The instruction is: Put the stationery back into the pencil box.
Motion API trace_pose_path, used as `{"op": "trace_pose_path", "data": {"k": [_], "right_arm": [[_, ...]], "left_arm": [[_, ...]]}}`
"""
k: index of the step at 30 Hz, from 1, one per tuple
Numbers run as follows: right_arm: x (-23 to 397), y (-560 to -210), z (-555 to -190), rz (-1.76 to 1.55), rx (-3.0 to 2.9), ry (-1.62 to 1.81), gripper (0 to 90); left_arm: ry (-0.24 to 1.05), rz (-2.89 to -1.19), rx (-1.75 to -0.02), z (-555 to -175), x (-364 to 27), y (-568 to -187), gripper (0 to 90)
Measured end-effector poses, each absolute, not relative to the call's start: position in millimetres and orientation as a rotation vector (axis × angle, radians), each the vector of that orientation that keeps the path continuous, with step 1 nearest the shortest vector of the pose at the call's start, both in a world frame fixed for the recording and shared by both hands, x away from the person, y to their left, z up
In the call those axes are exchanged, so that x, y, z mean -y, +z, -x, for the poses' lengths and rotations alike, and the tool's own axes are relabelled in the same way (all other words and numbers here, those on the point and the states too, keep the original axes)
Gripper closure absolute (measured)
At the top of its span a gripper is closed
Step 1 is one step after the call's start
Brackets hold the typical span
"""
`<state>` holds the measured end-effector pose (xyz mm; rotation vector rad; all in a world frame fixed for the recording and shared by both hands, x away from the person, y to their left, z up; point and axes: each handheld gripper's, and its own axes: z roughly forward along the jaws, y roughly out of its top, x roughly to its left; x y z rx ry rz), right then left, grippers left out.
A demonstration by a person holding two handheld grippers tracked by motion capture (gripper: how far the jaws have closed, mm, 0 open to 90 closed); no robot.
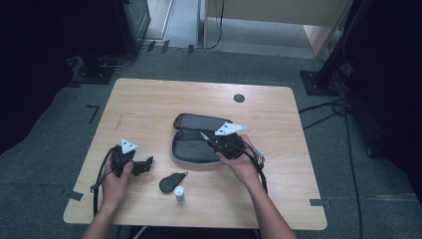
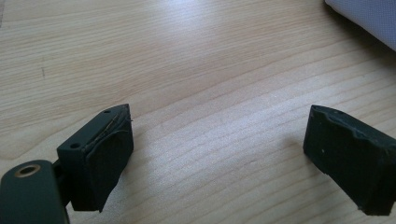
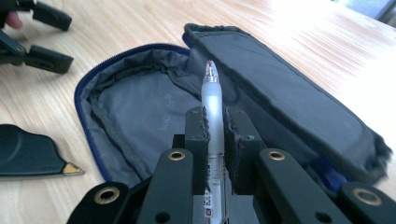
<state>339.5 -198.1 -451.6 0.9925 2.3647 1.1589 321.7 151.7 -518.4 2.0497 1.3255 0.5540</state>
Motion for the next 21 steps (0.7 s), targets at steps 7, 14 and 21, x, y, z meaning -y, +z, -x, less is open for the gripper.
{"op": "trace_pose_path", "data": {"k": [7,14,21], "right_arm": [[185.2,-457.7,-356.1,-0.961,-2.394,1.163,80.6],[171.2,-464.3,-363.1,-0.946,-2.487,1.103,80.4],[165.6,-477.2,-366.0,-0.948,-2.587,0.995,79.9]], "left_arm": [[0.554,-2.054,-1.32,-321.8,-151.8,-518.3,8.8],[0.554,-2.056,-1.318,-321.8,-151.8,-518.3,8.8],[0.551,-2.055,-1.318,-321.7,-151.6,-518.3,8.8]]}}
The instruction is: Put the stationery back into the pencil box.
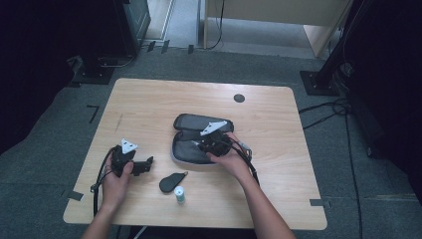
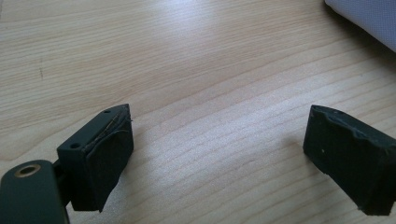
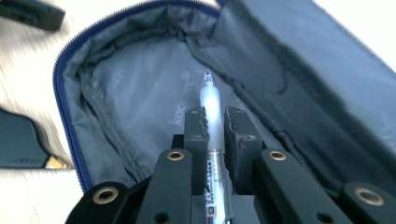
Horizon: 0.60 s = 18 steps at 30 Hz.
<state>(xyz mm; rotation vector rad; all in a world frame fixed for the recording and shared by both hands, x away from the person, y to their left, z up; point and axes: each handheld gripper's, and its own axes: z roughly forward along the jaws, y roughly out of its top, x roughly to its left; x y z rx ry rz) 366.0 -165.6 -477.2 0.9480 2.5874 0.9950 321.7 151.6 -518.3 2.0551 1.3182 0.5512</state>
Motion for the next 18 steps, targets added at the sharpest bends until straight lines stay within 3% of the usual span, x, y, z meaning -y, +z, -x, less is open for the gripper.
{"op": "trace_pose_path", "data": {"k": [18], "right_arm": [[183.0,-469.2,-362.0,-0.993,-2.546,1.031,69.4]], "left_arm": [[0.551,-2.055,-1.318,-321.7,-151.6,-518.3,8.8]]}}
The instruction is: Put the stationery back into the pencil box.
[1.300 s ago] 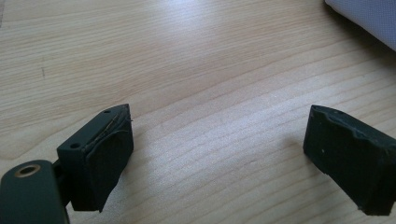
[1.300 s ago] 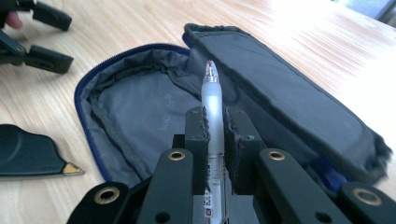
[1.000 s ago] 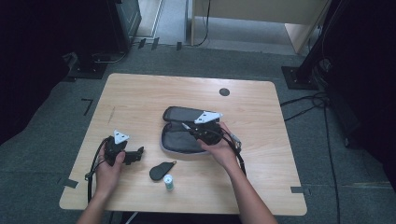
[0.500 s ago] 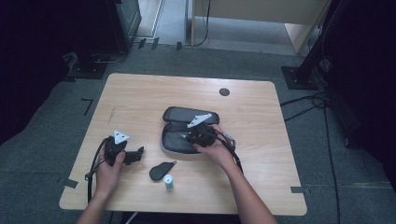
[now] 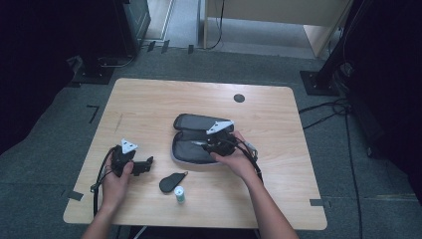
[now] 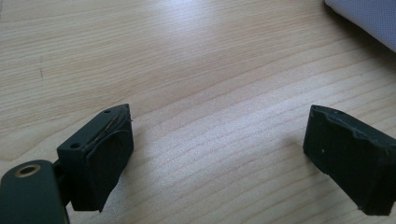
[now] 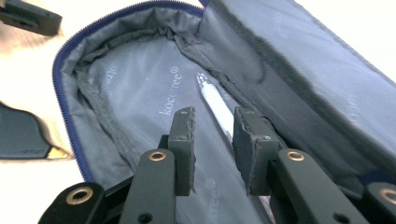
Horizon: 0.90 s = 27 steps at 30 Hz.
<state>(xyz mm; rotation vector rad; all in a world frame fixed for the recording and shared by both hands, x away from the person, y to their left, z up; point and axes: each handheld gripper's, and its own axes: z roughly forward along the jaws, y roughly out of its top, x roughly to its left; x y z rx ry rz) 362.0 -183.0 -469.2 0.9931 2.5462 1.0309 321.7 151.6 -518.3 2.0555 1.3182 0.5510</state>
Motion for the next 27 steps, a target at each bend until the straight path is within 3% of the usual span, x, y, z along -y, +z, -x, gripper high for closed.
{"op": "trace_pose_path", "data": {"k": [11,21,24,27], "right_arm": [[213.2,-476.0,-358.1,-1.061,-2.511,0.987,68.9],[199.2,-491.9,-360.9,-0.975,-2.483,0.797,72.2],[199.0,-490.6,-364.0,-0.992,-2.451,0.825,79.3],[198.4,-488.8,-366.2,-1.007,-2.416,0.806,75.6]], "left_arm": [[0.551,-2.055,-1.318,-321.7,-151.6,-518.3,8.8],[0.552,-2.055,-1.318,-321.7,-151.6,-518.3,8.8],[0.551,-2.056,-1.318,-321.7,-151.6,-518.3,8.8],[0.552,-2.055,-1.318,-321.7,-151.6,-518.3,8.8]]}}
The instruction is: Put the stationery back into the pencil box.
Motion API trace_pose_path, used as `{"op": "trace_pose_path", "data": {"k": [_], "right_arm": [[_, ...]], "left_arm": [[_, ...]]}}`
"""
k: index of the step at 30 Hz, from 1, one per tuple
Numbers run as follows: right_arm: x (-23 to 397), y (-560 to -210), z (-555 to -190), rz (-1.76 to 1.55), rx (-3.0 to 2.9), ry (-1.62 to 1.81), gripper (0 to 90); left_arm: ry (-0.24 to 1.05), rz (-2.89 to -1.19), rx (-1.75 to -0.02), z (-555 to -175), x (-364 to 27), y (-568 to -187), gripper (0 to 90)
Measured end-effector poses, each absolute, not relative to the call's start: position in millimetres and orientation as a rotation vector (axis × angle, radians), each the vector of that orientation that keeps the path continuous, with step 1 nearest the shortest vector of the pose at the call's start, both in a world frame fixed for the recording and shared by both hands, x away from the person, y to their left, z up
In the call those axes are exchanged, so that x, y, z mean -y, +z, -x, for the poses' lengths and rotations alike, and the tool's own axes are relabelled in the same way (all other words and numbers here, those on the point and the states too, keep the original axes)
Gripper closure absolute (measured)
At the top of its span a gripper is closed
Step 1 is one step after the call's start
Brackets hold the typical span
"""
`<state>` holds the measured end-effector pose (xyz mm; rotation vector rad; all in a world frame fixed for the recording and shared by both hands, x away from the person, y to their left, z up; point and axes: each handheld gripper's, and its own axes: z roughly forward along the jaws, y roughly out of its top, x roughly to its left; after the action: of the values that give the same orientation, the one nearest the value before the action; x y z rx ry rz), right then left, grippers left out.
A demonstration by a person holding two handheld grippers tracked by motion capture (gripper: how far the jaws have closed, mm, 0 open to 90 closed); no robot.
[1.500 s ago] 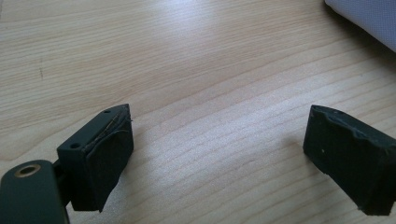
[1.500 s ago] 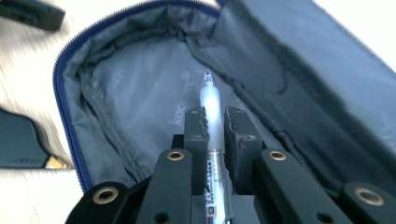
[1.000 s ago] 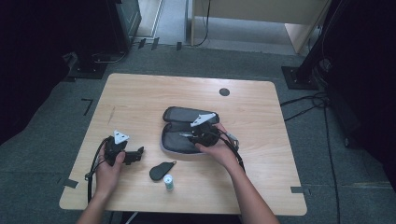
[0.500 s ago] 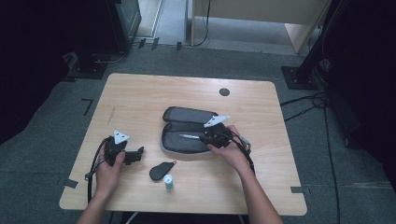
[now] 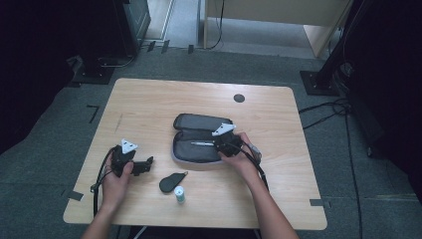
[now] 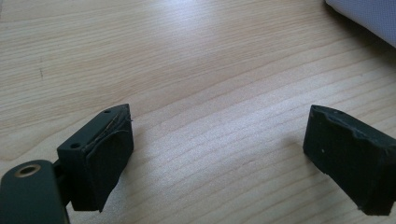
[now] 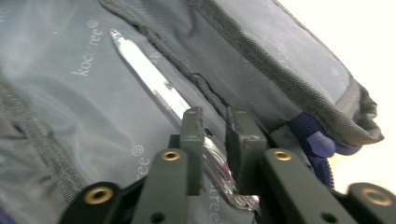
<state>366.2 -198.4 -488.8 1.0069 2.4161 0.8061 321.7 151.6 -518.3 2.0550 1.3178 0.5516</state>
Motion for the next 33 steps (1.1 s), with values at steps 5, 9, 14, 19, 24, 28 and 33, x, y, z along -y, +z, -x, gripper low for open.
{"op": "trace_pose_path", "data": {"k": [5,9,14,19,24,28,33], "right_arm": [[199.6,-486.1,-360.8,-1.006,-2.384,0.853,69.0],[202.9,-473.8,-347.1,-1.033,-2.346,1.009,62.9],[203.7,-461.3,-322.8,-1.035,-2.319,1.164,50.7],[202.8,-458.1,-305.3,-1.058,-2.338,1.286,42.9],[197.0,-458.8,-287.2,-1.021,-2.352,1.414,41.0],[191.6,-456.7,-273.3,-0.973,-2.378,1.485,43.4],[181.9,-453.8,-258.4,-0.892,-2.41,1.513,45.3]], "left_arm": [[0.551,-2.054,-1.316,-321.6,-151.5,-518.4,8.9],[0.551,-2.054,-1.316,-321.6,-151.5,-518.4,8.9],[0.551,-2.054,-1.316,-321.6,-151.4,-518.4,8.9],[0.552,-2.054,-1.316,-321.6,-151.4,-518.4,9.0],[0.551,-2.054,-1.316,-321.6,-151.4,-518.4,8.9],[0.551,-2.054,-1.316,-321.6,-151.4,-518.4,8.9],[0.552,-2.054,-1.316,-321.6,-151.4,-518.4,9.0]]}}
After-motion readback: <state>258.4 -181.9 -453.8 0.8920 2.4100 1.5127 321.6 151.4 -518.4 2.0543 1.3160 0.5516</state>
